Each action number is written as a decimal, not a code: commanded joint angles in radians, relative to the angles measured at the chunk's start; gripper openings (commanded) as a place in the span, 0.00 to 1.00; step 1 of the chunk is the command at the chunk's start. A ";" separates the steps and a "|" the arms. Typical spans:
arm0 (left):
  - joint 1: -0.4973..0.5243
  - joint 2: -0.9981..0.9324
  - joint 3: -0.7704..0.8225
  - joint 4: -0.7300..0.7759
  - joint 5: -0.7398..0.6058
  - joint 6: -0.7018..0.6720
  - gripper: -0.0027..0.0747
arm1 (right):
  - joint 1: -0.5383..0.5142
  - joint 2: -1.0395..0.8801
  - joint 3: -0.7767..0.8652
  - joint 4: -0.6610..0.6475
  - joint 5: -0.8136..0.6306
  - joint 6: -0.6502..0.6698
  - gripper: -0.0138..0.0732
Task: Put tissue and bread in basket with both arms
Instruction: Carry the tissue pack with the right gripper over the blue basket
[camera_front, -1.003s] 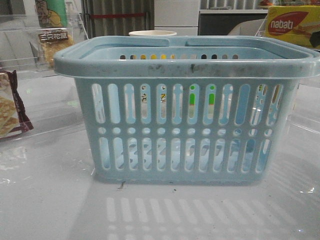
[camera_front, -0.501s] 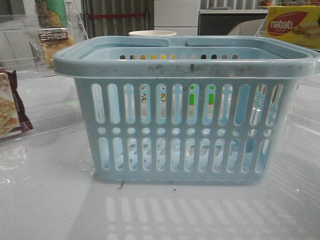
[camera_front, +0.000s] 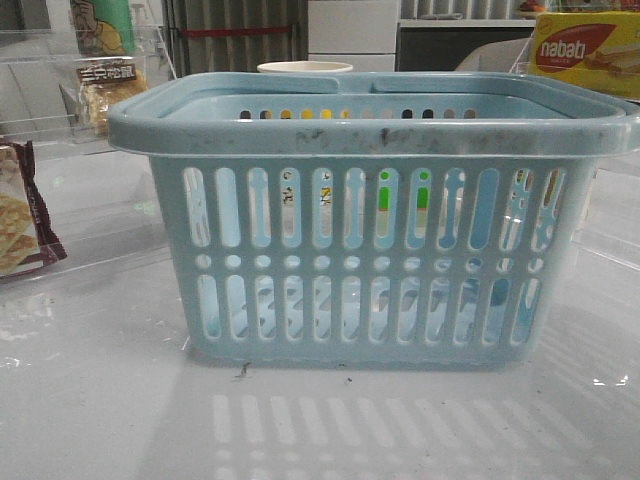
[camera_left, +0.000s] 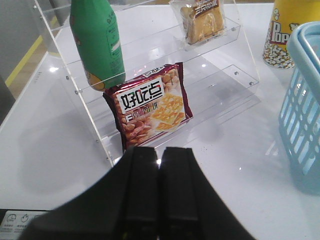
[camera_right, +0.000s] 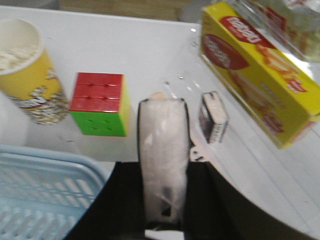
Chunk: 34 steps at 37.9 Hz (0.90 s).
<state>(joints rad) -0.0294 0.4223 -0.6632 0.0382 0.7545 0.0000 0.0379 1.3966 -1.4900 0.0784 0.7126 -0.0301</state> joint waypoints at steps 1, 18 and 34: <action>-0.009 0.016 -0.026 0.001 -0.074 0.000 0.15 | 0.058 -0.073 -0.036 0.064 -0.048 -0.004 0.36; -0.009 0.016 -0.026 0.001 -0.074 0.000 0.15 | 0.343 -0.027 0.008 0.068 -0.008 -0.004 0.36; -0.009 0.016 -0.026 0.001 -0.074 0.000 0.15 | 0.378 0.172 0.049 0.067 0.035 -0.014 0.54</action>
<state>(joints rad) -0.0294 0.4223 -0.6632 0.0382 0.7545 0.0000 0.4158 1.5722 -1.4150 0.1426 0.7861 -0.0321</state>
